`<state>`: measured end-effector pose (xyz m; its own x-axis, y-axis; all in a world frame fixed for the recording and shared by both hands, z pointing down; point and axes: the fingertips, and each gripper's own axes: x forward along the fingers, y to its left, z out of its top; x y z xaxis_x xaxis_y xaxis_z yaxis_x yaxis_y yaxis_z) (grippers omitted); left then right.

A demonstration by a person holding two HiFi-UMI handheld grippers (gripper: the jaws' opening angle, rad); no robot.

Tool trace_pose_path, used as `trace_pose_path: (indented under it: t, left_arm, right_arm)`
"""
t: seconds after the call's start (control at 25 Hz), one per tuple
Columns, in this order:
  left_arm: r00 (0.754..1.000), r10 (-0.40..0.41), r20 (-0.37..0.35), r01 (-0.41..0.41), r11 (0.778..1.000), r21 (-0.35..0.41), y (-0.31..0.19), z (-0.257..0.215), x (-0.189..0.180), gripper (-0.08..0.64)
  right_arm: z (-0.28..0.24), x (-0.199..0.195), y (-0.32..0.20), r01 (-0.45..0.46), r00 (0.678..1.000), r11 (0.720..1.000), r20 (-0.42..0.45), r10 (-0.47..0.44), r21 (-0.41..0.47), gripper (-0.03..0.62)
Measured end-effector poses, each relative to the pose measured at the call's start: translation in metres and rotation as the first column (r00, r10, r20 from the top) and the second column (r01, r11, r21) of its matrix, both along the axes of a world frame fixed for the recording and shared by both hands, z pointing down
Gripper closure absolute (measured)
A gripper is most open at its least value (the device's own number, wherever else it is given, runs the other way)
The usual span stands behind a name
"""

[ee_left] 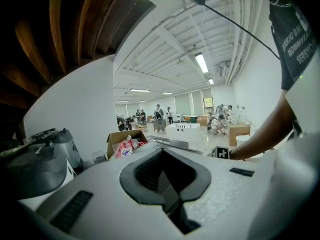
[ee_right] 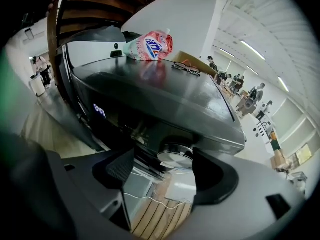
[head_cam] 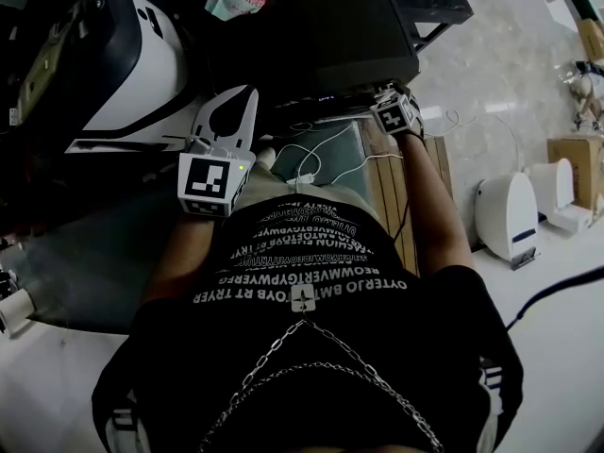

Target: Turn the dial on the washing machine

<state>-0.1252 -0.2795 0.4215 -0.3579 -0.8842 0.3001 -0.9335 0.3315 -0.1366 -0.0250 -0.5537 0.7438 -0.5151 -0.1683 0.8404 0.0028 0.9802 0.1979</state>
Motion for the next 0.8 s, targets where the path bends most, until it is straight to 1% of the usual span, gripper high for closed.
trace_pose_path:
  t: [0.16,0.36,0.52,0.64,0.72,0.8]
  left_arm:
    - [1.000,0.000,-0.002,0.000,1.000,0.005,0.003,-0.001,0.000,0.554]
    - [1.000,0.007,0.008,-0.007,1.000,-0.014,0.008,0.002,0.000,0.554]
    - [1.000,0.021,0.016,-0.021,1.000,-0.003,0.004,-0.004,0.004,0.554]
    - [0.999,0.027,0.021,-0.027,1.000,-0.006,0.003,-0.005,0.005,0.554]
    - [1.000,0.023,0.012,-0.023,1.000,-0.018,0.006,-0.002,0.004,0.554]
    - [1.000,0.017,0.002,-0.017,1.000,-0.020,0.008,0.000,0.002,0.554]
  right_arm:
    - [0.001,-0.001,-0.002,-0.004,1.000,1.000,0.010,0.004,-0.003,0.252]
    - [0.008,0.001,-0.007,-0.032,0.999,0.999,-0.002,0.032,-0.011,0.247]
    - [0.015,0.003,-0.012,-0.042,0.999,0.999,-0.011,0.041,-0.025,0.244]
    - [0.001,-0.003,-0.007,-0.032,0.999,0.999,0.033,0.033,-0.010,0.244]
    - [-0.010,-0.005,0.006,-0.013,0.998,1.000,0.061,0.014,-0.011,0.244]
    - [-0.009,-0.005,0.020,0.023,0.999,1.000,0.045,-0.023,-0.020,0.244]
